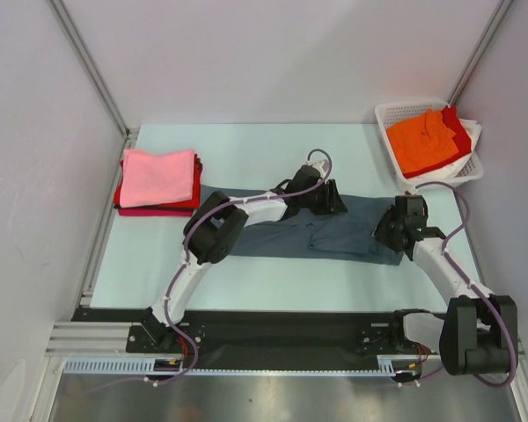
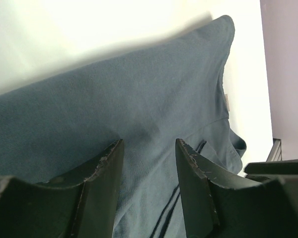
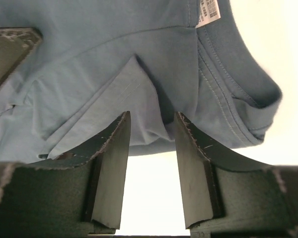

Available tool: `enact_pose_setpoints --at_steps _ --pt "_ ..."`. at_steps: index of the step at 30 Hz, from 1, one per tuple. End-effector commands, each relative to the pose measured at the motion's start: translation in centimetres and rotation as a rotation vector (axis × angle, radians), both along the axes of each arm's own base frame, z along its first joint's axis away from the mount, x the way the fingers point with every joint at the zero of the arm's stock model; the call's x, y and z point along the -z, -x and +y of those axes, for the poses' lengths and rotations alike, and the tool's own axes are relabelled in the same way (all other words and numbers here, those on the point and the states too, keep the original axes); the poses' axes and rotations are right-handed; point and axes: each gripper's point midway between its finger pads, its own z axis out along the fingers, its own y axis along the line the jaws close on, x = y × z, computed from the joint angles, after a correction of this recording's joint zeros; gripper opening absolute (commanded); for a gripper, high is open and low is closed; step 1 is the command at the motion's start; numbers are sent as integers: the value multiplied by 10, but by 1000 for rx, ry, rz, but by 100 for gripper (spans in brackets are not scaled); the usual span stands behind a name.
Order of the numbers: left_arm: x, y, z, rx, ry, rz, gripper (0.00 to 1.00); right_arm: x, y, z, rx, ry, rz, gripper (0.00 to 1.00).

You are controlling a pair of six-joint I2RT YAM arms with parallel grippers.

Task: Fold and stack the t-shirts
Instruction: Fold the tshirt

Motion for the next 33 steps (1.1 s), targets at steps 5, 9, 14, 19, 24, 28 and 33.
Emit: enact_pose_setpoints --at_steps 5,9,14,19,24,28,33 --pt "-22 -9 -4 9 26 -52 52 8 -14 2 -17 12 -4 42" --pt "-22 -9 -4 10 27 -50 52 17 -9 2 -22 12 14 35" --pt "-21 -9 -4 10 26 -49 52 15 -2 7 -41 -14 18 2" --pt "-20 -9 -4 10 26 -49 52 20 10 7 -42 -14 49 1" --pt "-20 -10 -4 9 30 -46 52 21 18 7 -33 -28 57 0" --pt "-20 -10 -5 10 32 -45 52 27 25 -6 27 -11 85 1" --pt "-20 -11 -6 10 34 -47 52 31 30 -12 52 -27 108 2"
